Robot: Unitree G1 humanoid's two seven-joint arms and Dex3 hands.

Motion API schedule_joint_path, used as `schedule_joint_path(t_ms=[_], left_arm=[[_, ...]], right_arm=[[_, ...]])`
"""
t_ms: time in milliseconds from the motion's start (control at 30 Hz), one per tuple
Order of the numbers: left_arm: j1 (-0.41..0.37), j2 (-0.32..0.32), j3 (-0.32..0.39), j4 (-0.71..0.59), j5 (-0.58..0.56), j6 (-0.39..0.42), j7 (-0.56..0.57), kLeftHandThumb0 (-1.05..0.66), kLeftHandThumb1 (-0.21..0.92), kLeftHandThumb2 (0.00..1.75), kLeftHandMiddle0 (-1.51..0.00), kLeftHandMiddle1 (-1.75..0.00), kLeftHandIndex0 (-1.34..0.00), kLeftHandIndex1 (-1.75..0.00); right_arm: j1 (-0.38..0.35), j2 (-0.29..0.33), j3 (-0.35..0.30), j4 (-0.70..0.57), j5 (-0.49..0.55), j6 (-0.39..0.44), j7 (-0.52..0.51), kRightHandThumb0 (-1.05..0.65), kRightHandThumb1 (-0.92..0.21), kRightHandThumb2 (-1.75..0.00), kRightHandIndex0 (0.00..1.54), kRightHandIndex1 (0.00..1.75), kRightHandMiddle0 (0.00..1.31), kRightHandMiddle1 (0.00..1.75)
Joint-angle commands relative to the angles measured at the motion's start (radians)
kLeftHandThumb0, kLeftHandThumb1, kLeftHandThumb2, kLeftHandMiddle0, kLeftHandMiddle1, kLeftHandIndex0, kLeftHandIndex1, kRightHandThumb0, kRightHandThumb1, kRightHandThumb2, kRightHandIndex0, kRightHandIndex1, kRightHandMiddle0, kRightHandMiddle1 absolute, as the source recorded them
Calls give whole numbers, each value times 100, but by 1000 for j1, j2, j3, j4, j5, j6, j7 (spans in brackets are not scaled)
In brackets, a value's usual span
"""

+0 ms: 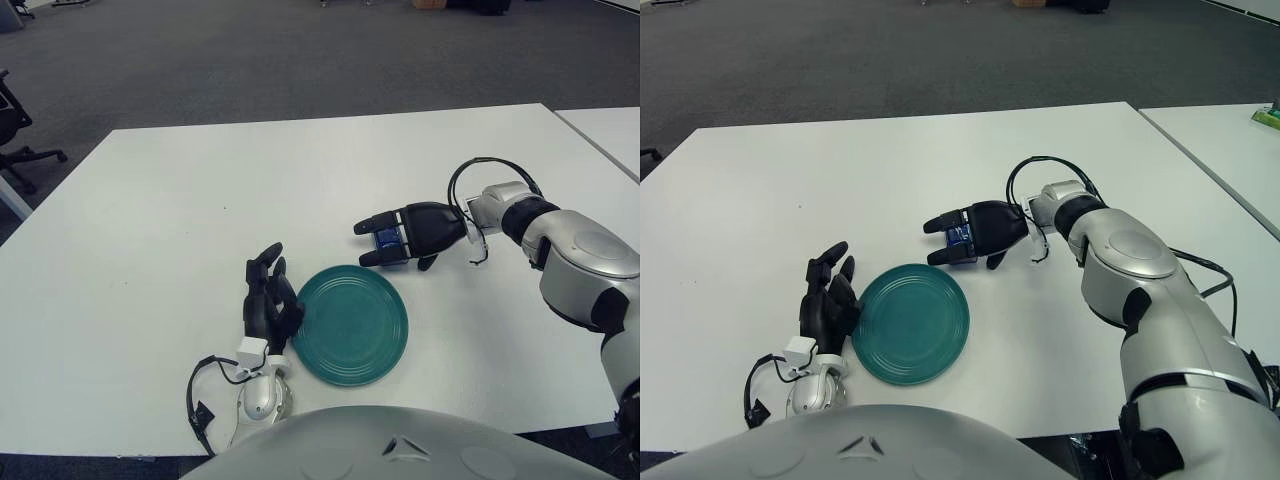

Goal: Put the gum into the plate.

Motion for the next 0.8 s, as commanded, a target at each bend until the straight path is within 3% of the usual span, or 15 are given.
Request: schedule_joint_path(t_ms=[0,433,767], left_arm=[[-4,-58,-7,-25,-6,2,4,-89,92,91,-48,-7,-4,-97],[8,-37,-4,-34,-11,4,-15,-91,92,90,-50,-8,-7,-98],[4,-33,-1,-21,-3,-10,-28,-89,92,91,-52,-9,-6,-98]], right_arm=[[-28,15,-2,19,20,-9,28,-80,-92,-56,6,0,0,0],[-41,4,-43,22,83,-31,156,-84,-92,-64,2,0,0,0],[-33,12,-73,29,117,-16,229,-73,-92,-66,4,1,0,0]])
